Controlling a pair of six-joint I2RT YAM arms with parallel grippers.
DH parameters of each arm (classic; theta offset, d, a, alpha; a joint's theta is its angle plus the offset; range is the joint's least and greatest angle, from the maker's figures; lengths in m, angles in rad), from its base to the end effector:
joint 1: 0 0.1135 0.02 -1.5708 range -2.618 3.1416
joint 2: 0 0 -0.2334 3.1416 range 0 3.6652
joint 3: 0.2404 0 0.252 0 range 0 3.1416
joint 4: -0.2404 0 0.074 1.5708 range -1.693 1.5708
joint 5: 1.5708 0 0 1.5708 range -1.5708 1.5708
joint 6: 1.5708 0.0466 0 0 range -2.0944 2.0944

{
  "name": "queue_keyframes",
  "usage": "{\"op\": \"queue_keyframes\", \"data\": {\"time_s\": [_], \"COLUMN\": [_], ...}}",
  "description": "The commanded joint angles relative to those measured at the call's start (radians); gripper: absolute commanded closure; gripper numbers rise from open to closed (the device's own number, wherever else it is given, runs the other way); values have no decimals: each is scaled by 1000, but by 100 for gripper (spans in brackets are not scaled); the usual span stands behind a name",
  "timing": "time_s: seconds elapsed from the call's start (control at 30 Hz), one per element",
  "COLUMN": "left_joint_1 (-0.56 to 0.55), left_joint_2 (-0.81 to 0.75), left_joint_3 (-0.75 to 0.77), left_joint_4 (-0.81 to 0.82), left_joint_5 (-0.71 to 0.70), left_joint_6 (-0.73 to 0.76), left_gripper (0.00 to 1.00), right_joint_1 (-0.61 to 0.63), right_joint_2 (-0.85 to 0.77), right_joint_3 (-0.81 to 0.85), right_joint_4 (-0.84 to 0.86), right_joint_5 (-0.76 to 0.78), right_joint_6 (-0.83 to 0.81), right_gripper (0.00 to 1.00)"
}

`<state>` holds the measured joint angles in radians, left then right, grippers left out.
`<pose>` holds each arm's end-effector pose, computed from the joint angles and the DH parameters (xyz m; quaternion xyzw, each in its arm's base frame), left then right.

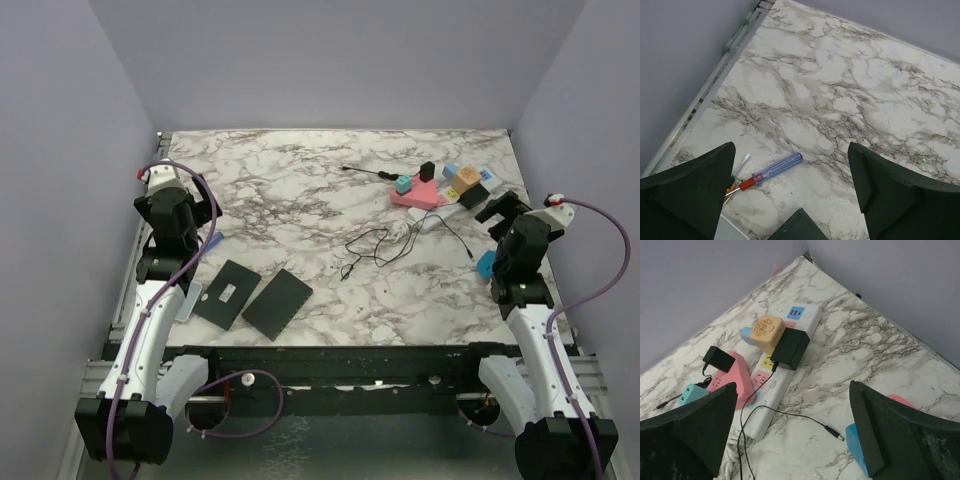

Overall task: Pull the plug off the socket
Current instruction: Pick up the socket from the corner of the board.

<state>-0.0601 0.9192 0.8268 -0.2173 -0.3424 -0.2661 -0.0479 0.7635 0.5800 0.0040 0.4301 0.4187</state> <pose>0.2405 0.0012 0.3003 -0.1817 0.7814 0.0414 0.5956 0.2163 -0.0298 0.2684 0.3064 0.6980 -0.0456 0.6456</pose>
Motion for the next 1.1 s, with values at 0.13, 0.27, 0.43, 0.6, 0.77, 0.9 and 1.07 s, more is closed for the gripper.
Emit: {"op": "queue_keyframes", "data": {"time_s": [0.13,0.27,0.43,0.6,0.77,0.9,1.07], "left_joint_1": [11,13,15,15,15,14,11], "left_joint_2": [6,6,-8,-6,11,14,10], "left_joint_3": [-6,-16,-22,-25,-24,-25,-25], "left_joint_4": [-5,-8,-19,-19,-17,-19,-17], "left_joint_5": [-2,24,34,60,75,80,88], "left_joint_6": [-12,7,11,22,23,24,26], "left_gripper": [1,1,1,1,1,1,1], "right_joint_1": [-3,-2,-4,-25,-104,-176,-182], "right_joint_2": [-14,-40,-79,-59,15,99,144], "right_joint_3": [-18,-38,-95,-101,-69,-28,-29], "right_joint_4": [-27,-77,-178,-228,-260,-307,-341], "right_joint_5": [10,41,129,118,58,53,94], "right_joint_6": [44,88,191,203,184,174,212], "right_gripper": [0,0,0,0,0,0,0]}}
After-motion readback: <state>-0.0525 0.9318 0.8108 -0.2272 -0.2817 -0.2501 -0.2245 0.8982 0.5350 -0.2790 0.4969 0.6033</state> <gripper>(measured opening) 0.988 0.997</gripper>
